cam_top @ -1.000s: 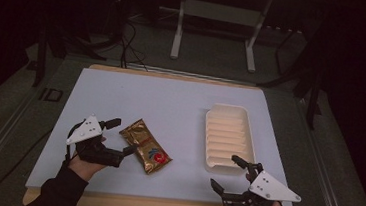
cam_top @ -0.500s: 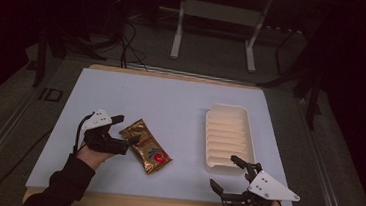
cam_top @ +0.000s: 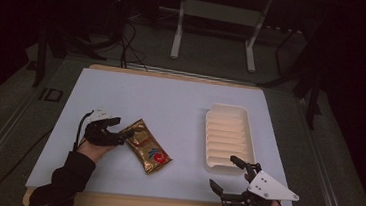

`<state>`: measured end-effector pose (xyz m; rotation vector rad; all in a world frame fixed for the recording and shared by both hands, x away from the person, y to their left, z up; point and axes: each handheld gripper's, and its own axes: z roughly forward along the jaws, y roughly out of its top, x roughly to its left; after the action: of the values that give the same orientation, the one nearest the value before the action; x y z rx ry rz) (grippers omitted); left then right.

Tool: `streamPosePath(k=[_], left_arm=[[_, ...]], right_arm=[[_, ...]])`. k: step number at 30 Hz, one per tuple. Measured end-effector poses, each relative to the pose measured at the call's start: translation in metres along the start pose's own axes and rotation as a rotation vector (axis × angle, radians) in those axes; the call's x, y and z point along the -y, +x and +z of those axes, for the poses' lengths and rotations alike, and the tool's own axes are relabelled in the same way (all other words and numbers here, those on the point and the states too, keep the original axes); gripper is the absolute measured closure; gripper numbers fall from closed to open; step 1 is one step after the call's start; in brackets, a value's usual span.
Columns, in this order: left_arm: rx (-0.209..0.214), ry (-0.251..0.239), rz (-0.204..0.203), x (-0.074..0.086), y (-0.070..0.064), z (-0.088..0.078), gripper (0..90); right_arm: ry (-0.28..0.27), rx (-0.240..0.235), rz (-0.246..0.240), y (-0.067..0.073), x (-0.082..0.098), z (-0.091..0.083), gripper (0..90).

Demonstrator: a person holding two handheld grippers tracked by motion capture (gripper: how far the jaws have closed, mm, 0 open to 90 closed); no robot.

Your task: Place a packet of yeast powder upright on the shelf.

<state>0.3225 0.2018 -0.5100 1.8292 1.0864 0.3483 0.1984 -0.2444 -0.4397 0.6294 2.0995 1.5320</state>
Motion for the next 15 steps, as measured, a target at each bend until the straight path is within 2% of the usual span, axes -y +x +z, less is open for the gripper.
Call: streamPosePath(k=[4,9,13,15], left_arm=[[-0.017,0.036,-0.024,0.004,0.007,0.007,21.7],[-0.047,0.071,-0.045,0.009,0.016,0.014,28.1],[-0.021,0.085,-0.076,0.012,0.025,0.017,31.0],[-0.02,0.099,-0.075,0.014,0.028,0.018,33.8]], right_arm=[[0.0,-0.004,0.005,0.0,0.001,0.0,11.0],[0.01,-0.012,0.004,0.0,0.001,0.001,11.0],[0.017,-0.017,0.008,0.0,0.002,0.003,11.0],[0.019,-0.017,0.01,0.0,0.002,0.003,11.0]])
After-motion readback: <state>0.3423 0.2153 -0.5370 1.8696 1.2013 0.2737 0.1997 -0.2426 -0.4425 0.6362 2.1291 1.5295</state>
